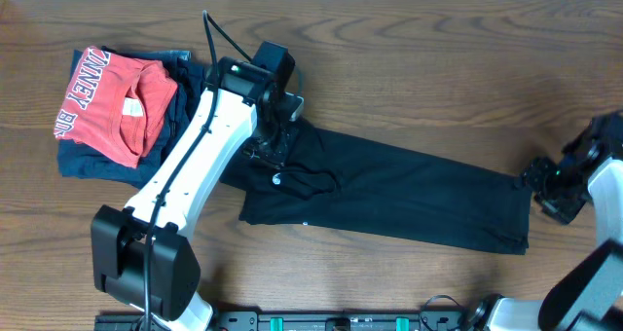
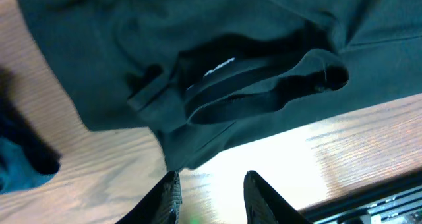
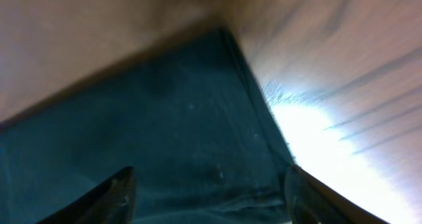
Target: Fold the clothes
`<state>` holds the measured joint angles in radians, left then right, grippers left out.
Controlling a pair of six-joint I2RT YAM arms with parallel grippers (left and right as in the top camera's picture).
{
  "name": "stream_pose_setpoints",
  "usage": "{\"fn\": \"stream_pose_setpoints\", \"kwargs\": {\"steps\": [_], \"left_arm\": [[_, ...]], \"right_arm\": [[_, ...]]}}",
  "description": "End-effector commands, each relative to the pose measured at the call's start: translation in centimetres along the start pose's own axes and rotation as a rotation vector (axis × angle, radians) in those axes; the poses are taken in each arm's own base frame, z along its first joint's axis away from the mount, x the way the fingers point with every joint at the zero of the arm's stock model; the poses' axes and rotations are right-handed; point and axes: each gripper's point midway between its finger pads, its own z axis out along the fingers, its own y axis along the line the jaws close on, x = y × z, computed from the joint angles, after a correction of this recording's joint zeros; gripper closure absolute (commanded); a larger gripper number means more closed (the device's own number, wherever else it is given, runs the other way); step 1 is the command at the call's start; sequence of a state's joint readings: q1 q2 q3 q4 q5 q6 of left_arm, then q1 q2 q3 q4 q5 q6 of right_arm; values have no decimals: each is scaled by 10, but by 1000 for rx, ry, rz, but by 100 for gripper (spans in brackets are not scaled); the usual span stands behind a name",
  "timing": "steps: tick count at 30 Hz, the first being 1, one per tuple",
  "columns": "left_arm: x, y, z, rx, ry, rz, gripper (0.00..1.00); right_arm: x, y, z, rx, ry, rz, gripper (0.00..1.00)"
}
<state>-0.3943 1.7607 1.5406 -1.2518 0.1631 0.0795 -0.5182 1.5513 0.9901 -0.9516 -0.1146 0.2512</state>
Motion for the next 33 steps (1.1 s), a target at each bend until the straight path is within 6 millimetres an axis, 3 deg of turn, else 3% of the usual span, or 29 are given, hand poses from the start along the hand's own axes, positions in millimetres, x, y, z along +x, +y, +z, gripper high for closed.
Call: {"fn": "stream_pose_setpoints", "kwargs": {"steps": [1,6,11,13,14,24,29,31,33], "left_arm": [[6,-9,14,61,19,3,67],[9,-12,51,68,16,20,64],[14,-18,87,89,-8,45,62],[23,-17,94,89,19,40,77],[29,-16,94,89,41,37,91],[68,-28,73,149,178,9,94],[41,-32,44,152,14,37,94],[24,-34,32,152,-92,57,94],[7,-35,22,150,-188,74,87]], "right_arm": [[10,-6,17,-76,82,116,34],[7,-34,21,-14,85,184,31],[18,-38,33,-10,101,192,23],[26,-38,40,-15,116,194,22],[30,-38,45,-20,122,199,22],[36,-40,55,-21,119,198,24],[31,-26,54,-101,108,163,33],[26,-12,53,-187,89,106,44],[22,2,49,-276,74,52,54]]}}
